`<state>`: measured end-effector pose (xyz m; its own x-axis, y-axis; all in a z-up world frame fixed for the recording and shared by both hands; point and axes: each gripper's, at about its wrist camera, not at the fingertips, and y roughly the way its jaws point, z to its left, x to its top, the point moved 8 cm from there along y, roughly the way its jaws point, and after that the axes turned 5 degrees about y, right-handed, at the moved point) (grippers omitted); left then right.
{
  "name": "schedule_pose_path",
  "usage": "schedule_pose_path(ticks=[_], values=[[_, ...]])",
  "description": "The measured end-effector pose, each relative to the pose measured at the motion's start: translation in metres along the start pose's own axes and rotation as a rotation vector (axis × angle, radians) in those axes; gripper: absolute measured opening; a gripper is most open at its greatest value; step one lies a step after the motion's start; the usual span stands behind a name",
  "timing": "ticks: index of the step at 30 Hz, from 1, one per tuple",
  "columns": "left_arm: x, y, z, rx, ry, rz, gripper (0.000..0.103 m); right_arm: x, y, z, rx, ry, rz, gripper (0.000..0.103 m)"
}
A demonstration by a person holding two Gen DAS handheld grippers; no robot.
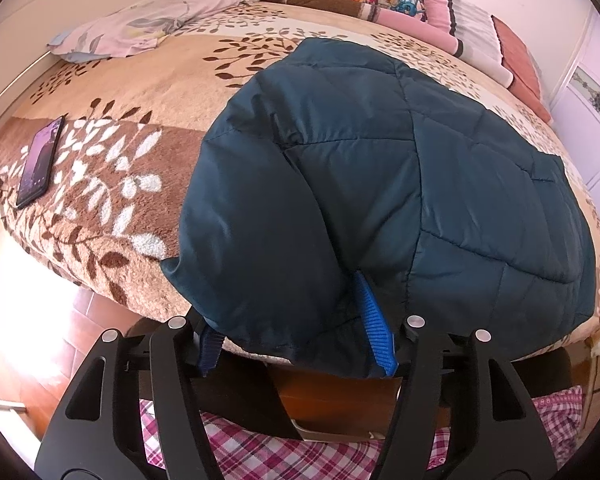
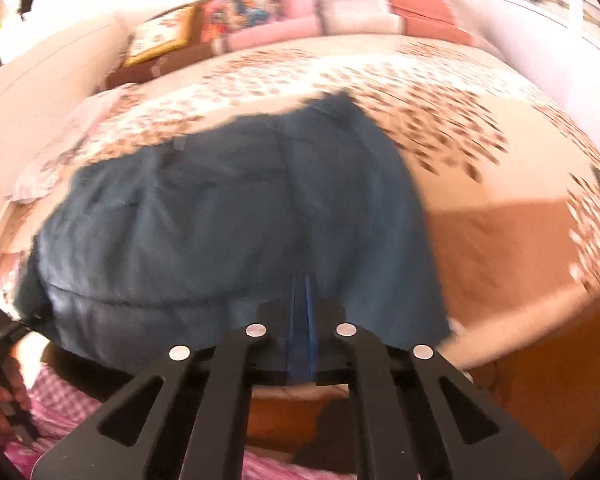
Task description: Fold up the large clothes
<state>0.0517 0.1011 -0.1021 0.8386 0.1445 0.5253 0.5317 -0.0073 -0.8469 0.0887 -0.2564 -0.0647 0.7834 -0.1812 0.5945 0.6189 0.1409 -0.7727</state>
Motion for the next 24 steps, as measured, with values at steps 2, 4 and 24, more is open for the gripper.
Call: schedule_pose_path(ticks=[2,4,24], values=[[0.0,0.0,-0.001,0.0,0.004,-0.001,0.06,0.015,0.014,0.022,0.047,-0.023,0.01,0.004],[0.0,0.001,-0.001,-0.002,0.008,-0.004,0.06,0.031,0.032,0.043,0.086,-0.037,0.033,0.004],[0.003,0.011,0.003,-0.045,-0.01,0.005,0.068,0.092,0.2,0.083,0.02,-0.079,0.212,0.0]])
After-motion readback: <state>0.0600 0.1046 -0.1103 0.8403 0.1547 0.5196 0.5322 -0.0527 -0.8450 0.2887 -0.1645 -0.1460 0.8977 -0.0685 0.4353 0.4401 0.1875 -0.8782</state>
